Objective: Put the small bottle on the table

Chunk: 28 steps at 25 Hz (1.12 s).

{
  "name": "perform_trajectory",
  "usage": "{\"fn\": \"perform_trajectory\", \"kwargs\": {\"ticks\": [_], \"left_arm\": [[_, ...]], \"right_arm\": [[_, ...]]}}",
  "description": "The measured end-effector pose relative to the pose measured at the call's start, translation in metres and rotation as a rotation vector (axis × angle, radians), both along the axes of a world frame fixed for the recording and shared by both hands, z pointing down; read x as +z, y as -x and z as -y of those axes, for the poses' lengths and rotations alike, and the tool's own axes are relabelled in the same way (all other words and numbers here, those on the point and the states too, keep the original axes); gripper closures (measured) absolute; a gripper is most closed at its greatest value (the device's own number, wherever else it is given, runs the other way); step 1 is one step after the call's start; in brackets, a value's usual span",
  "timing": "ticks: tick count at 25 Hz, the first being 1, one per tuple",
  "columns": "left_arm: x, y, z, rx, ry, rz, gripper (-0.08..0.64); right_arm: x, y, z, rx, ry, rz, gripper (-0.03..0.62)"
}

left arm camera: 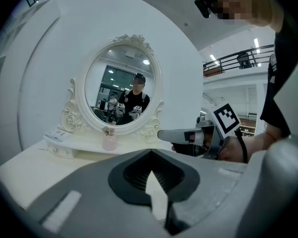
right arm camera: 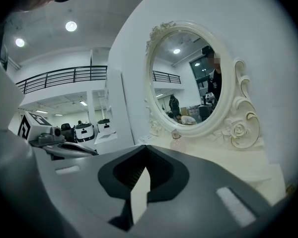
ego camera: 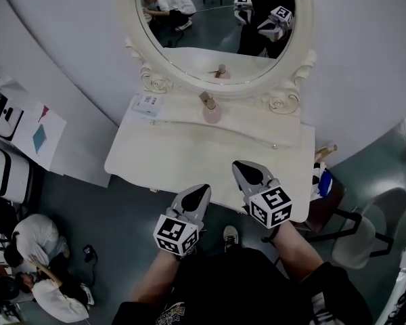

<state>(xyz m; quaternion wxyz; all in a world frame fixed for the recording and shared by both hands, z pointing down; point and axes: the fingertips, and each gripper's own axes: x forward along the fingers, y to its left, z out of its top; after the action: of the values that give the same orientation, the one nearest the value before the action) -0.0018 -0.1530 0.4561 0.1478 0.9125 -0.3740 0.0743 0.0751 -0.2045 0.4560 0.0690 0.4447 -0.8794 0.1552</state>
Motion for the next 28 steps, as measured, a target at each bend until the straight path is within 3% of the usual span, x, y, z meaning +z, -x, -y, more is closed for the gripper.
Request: {"fn": "perform_trajectory", "kwargs": {"ticks": [10, 28], "left_arm": [[0.0, 0.05, -0.03, 0.087, -0.003, 0.032, 0.558], [0.015, 0.118, -0.069, 0.203, 0.024, -0.002, 0.558]], "right_arm": [[0.005, 0.043, -0.036, 0.087, 0.018, 0.008, 0.565], [0.022, 0.113, -0.103, 0.189, 0.066, -0.027, 0.565]]}}
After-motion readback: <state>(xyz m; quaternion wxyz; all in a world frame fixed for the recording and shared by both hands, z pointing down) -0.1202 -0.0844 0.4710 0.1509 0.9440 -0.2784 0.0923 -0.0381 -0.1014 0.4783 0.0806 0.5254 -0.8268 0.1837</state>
